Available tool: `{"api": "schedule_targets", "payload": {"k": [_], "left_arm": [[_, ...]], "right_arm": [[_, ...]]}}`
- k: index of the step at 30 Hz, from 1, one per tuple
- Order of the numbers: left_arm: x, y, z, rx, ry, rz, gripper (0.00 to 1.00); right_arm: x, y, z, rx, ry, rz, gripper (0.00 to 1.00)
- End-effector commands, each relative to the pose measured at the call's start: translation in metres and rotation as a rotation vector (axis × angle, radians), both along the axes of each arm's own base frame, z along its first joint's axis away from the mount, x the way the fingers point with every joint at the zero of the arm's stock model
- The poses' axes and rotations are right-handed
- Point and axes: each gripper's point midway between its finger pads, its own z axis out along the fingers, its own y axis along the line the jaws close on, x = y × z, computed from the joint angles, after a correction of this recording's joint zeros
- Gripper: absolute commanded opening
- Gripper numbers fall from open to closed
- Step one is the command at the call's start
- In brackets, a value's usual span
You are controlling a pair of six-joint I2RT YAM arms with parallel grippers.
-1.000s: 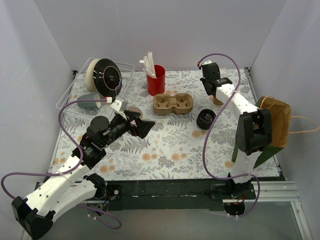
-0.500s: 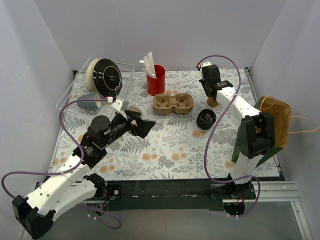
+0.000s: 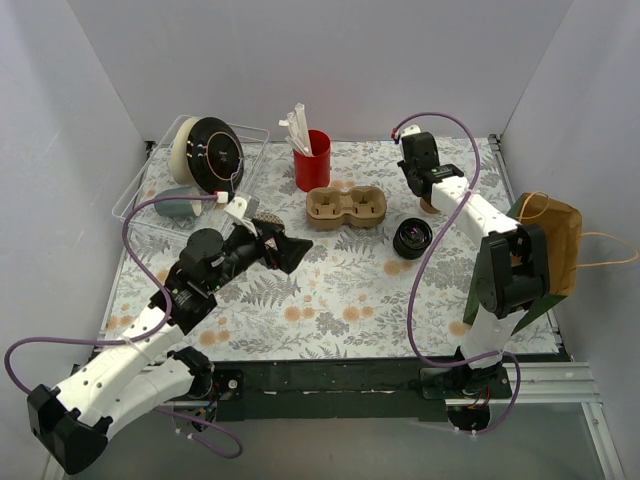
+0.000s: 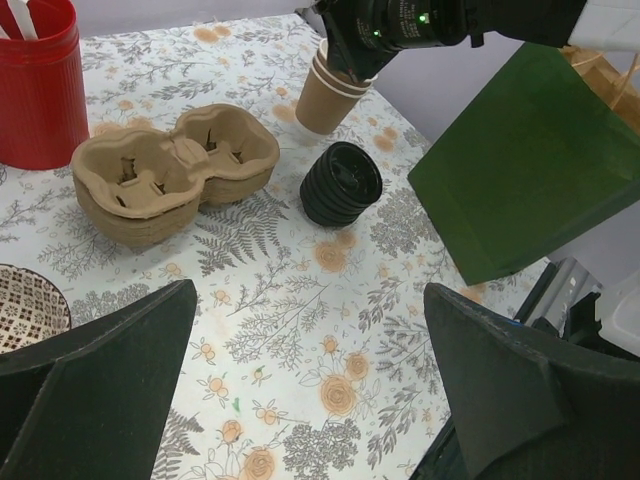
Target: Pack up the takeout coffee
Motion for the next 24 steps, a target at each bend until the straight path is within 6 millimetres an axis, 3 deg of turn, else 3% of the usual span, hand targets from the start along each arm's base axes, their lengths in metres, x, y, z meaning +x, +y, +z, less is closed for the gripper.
{"api": "schedule_targets", "payload": {"k": [1, 3, 4, 5, 7, 9, 10, 12, 17, 19, 21, 22, 24], "left_arm": [[0.02, -0.01, 0.003, -0.051, 0.044, 0.048, 0.98], [0.034, -0.014, 0.001, -0.047, 0.093, 0.09, 0.98], [0.044, -0.019, 0.024, -0.098, 0.106, 0.115, 0.98], [0.056, -0.027, 0.005, -0.056, 0.176, 0.131, 0.97], [0.067, -0.039, 0.014, -0.063, 0.199, 0.125, 0.95], [0.081, -0.049, -0.004, -0.059, 0.302, 0.151, 0.92], [0.085, -0.053, 0.003, -0.076, 0.315, 0.136, 0.91], [0.09, -0.059, -0.011, -0.069, 0.382, 0.137, 0.86], [0.097, -0.04, -0.013, -0.127, 0.482, 0.148, 0.86], [0.102, -0.019, -0.01, -0.179, 0.525, 0.166, 0.84], [0.095, -0.011, -0.013, -0.197, 0.56, 0.131, 0.84], [0.092, -0.004, -0.009, -0.207, 0.548, 0.132, 0.84], [0.082, -0.005, -0.014, -0.192, 0.542, 0.081, 0.84]], "right_arm": [[0.009, 0.008, 0.066, 0.075, -0.163, 0.002, 0.01], [0.008, 0.009, 0.069, 0.083, -0.165, 0.01, 0.01], [0.007, 0.012, 0.071, 0.084, -0.167, 0.02, 0.01], [0.005, 0.015, 0.07, 0.081, -0.168, 0.031, 0.01], [-0.001, 0.026, 0.082, 0.058, -0.201, 0.076, 0.01], [-0.008, 0.04, 0.098, 0.027, -0.255, 0.133, 0.01], [-0.011, 0.045, 0.105, 0.024, -0.275, 0.151, 0.01], [-0.017, 0.057, 0.126, 0.033, -0.332, 0.177, 0.01], [-0.037, 0.087, 0.154, 0.02, -0.397, 0.303, 0.01], [-0.056, 0.101, 0.159, 0.04, -0.413, 0.355, 0.01], [-0.078, 0.119, 0.163, 0.074, -0.421, 0.433, 0.01], [-0.088, 0.123, 0.15, 0.07, -0.395, 0.462, 0.01], [-0.114, 0.144, 0.15, 0.123, -0.38, 0.563, 0.01]]}}
